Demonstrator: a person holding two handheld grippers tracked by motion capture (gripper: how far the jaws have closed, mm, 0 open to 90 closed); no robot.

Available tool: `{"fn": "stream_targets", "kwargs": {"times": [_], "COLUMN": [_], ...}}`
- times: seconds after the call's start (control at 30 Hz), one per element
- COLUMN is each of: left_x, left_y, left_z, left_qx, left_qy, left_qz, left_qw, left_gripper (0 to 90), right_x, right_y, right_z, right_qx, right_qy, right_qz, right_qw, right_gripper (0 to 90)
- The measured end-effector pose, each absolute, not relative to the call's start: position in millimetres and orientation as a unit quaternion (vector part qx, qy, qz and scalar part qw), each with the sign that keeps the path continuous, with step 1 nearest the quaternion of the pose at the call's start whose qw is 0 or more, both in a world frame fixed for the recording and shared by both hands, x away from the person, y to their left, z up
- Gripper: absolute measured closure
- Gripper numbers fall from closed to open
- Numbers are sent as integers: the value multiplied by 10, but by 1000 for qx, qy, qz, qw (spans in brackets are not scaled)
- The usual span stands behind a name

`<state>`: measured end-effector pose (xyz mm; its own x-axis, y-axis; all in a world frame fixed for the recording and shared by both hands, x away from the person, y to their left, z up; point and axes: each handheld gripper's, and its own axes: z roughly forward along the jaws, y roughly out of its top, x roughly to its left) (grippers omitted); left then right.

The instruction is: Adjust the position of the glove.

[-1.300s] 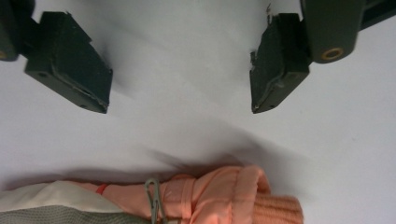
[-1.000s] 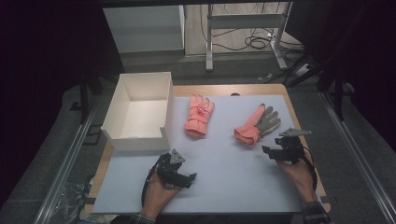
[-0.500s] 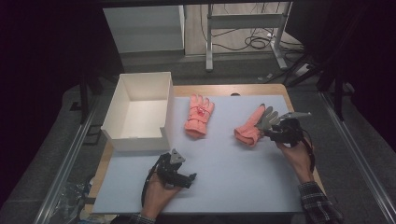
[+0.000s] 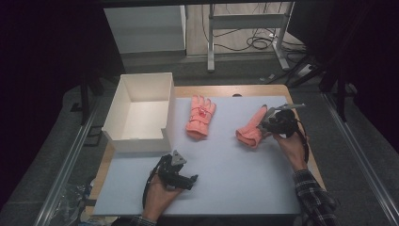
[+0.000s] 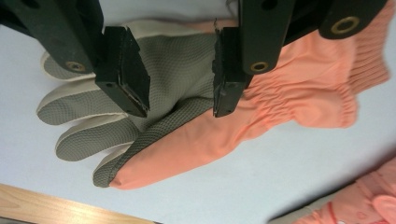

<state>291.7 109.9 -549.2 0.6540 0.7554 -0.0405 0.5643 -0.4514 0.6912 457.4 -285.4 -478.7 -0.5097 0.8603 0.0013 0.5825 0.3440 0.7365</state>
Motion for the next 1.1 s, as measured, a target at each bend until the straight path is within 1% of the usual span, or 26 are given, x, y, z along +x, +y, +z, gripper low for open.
{"fn": "stream_targets", "kwargs": {"times": [0.1, 0.2, 0.27, 0.33, 0.37, 0.4, 0.5, 0.57, 0.73, 0.83, 0.97, 1.1], "left_x": [2917, 2917, 2917, 2917, 2917, 2917, 2916, 2916, 2917, 2917, 2917, 2917], "left_y": [1098, 1099, 1098, 1098, 1098, 1098, 1098, 1098, 1098, 1099, 1098, 1098], "left_z": [-5492, -5492, -5492, -5492, -5492, -5492, -5493, -5493, -5492, -5492, -5492, -5492], "left_qx": [841, 841, 841, 841, 841, 841, 841, 841, 841, 841, 841, 841], "left_qy": [393, 393, 393, 392, 392, 392, 392, 392, 392, 392, 393, 392], "left_qz": [138, 138, 138, 138, 138, 138, 138, 138, 138, 138, 138, 138], "left_qw": [347, 347, 347, 347, 347, 347, 347, 347, 347, 347, 347, 347], "left_gripper": [12, 12, 12, 12, 12, 12, 12, 12, 12, 12, 12, 12], "right_x": [4616, 4685, 4700, 4710, 4710, 4697, 4666, 4655, 4655, 4649, 4616, 4568], "right_y": [-2842, -2828, -2824, -2811, -2811, -2805, -2812, -2806, -2796, -2840, -2881, -2893], "right_z": [-4821, -4927, -4964, -5002, -5002, -5051, -5086, -5081, -5031, -4997, -4951, -4879], "right_qx": [456, 459, 459, 460, 460, 463, 468, 470, 473, 481, 484, 480], "right_qy": [796, 802, 802, 803, 803, 801, 793, 792, 791, 782, 777, 776], "right_qz": [344, 331, 331, 328, 328, 328, 338, 336, 335, 352, 365, 371], "right_qw": [199, 192, 189, 188, 188, 192, 194, 197, 197, 182, 173, 174], "right_gripper": [548, 536, 550, 601, 601, 693, 828, 863, 881, 882, 883, 884]}}
